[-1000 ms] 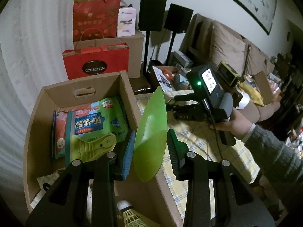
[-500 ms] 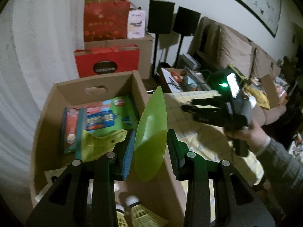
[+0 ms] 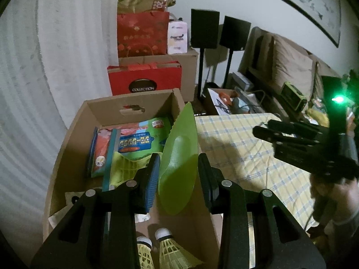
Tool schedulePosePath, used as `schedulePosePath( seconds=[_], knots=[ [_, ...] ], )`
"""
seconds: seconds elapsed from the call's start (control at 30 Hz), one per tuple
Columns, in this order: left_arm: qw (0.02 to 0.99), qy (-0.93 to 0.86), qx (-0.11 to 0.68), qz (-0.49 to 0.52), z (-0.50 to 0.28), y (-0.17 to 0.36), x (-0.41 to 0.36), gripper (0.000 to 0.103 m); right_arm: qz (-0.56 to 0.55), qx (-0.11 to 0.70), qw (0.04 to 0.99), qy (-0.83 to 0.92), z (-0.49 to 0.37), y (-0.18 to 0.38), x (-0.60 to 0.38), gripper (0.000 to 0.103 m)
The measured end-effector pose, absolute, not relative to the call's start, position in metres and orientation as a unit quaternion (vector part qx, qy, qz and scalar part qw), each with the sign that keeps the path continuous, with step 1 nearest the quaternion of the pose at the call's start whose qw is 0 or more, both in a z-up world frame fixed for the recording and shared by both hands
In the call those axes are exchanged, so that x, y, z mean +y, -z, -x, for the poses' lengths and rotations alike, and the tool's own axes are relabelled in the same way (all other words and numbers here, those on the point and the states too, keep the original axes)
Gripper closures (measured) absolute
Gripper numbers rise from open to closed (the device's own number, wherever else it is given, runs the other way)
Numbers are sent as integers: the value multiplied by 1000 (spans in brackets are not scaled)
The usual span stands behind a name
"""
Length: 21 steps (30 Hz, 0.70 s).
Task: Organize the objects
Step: 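Lower the leaf clip into the box and open the left gripper while the right gripper carries the carabiner over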
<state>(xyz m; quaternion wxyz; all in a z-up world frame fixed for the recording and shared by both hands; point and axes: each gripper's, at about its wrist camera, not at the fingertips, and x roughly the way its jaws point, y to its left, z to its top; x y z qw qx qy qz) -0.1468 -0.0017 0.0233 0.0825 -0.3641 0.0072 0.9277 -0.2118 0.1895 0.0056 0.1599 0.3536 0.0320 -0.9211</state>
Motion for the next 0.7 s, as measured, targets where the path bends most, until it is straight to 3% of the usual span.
schedulePosePath(
  seconds=[0.7],
  knots=[
    [31, -941, -5, 336, 109, -41, -43, 71, -322, -5, 154, 934, 134, -46, 146, 58]
  ],
)
